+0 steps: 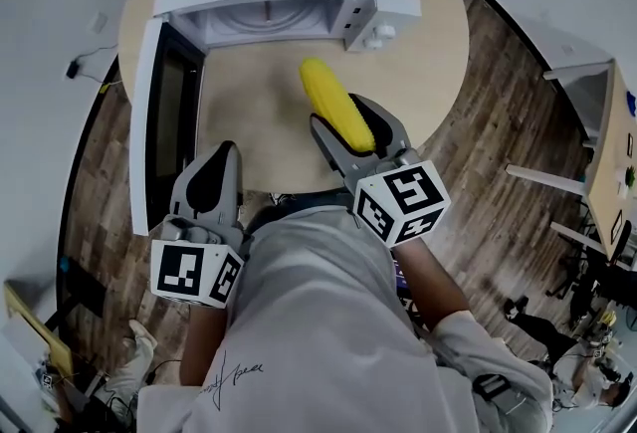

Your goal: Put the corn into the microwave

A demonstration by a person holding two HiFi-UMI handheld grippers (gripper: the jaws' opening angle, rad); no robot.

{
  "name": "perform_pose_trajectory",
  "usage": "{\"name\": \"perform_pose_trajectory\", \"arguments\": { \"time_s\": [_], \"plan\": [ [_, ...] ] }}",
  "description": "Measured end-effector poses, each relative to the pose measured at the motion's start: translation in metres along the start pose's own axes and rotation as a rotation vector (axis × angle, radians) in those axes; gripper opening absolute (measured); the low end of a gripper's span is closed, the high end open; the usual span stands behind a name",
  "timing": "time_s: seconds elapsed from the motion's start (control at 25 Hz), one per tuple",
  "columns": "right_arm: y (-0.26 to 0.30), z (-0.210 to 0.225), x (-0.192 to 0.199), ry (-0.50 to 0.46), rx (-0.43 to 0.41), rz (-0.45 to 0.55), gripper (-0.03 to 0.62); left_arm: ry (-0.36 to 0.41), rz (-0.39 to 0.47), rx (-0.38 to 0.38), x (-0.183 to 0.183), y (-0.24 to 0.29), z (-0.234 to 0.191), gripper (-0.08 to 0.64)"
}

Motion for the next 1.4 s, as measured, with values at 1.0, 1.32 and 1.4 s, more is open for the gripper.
{"name": "perform_pose_trajectory", "arguments": {
  "time_s": [1.0, 1.32, 1.4],
  "plan": [
    [0.078, 0.028, 0.028, 0.005, -0.009, -0.082, 0.264, -0.034, -0.036, -0.06, 0.008, 0.016, -0.021, -0.008],
    [0.104, 0.039, 0.036, 0.008, -0.001, -0.108, 0.264, -0.033, -0.036, -0.089, 0.006, 0.019, -0.029, -0.008],
    [0.111, 0.044, 0.038, 0.018, -0.005, -0.114, 0.264, -0.035, -0.037, -0.096, 0.007, 0.019, -0.03, -0.008]
  ]
}}
Point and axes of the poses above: the fingertips, and each gripper's own axes: y forward along the fingers, z to its right, x out of its underside, the point moved 6 cm from there along -y, backward along the fingers, and after that the axes turned 9 degrees about z, right-handed, at the moved point
